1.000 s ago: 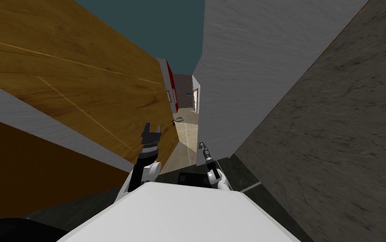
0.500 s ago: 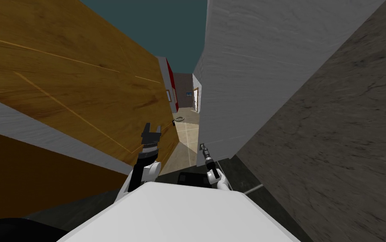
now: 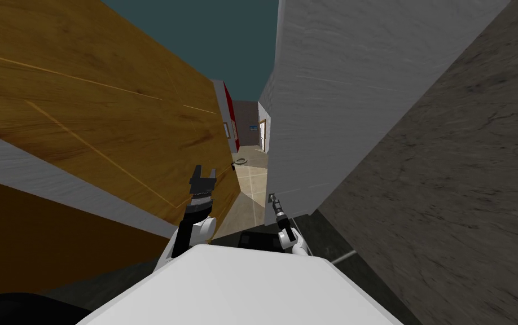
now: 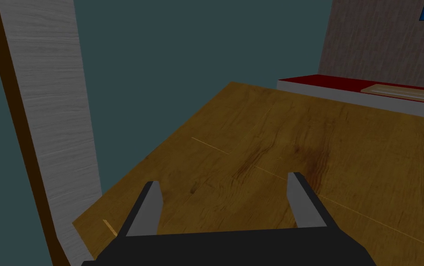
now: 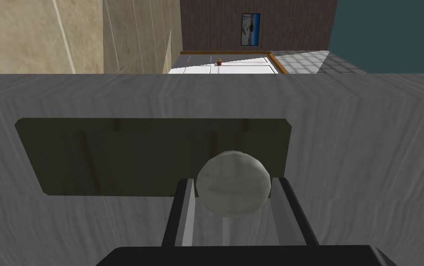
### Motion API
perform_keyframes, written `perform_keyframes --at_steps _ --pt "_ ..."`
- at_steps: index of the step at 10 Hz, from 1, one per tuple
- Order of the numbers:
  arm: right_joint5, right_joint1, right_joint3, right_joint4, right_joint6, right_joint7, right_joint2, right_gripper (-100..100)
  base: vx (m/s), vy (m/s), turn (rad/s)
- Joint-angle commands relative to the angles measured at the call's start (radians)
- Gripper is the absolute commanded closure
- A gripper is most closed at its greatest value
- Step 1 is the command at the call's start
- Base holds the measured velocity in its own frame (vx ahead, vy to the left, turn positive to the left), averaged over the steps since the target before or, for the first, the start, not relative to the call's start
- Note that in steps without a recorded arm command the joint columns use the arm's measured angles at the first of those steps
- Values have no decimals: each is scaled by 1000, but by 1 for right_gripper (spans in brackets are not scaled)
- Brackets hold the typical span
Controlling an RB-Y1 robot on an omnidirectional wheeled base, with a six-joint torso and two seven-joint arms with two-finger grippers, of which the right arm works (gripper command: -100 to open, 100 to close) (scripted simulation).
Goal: Push the door open
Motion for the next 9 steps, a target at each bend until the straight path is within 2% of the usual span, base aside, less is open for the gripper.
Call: perform_keyframes --at_steps 1,5,6,9 --pt "-6 -10 -15 -1 -5 6 -9 100 154 72 -40" --pt "-23 -14 -52 3 -6 26 -26 100 201 75 -71" --pt "-19 1 -36 -17 5 16 -30 -100 -3 56 -66" --pt "-21 5 -34 -23 6 12 -29 -100 -178 -8 -15"
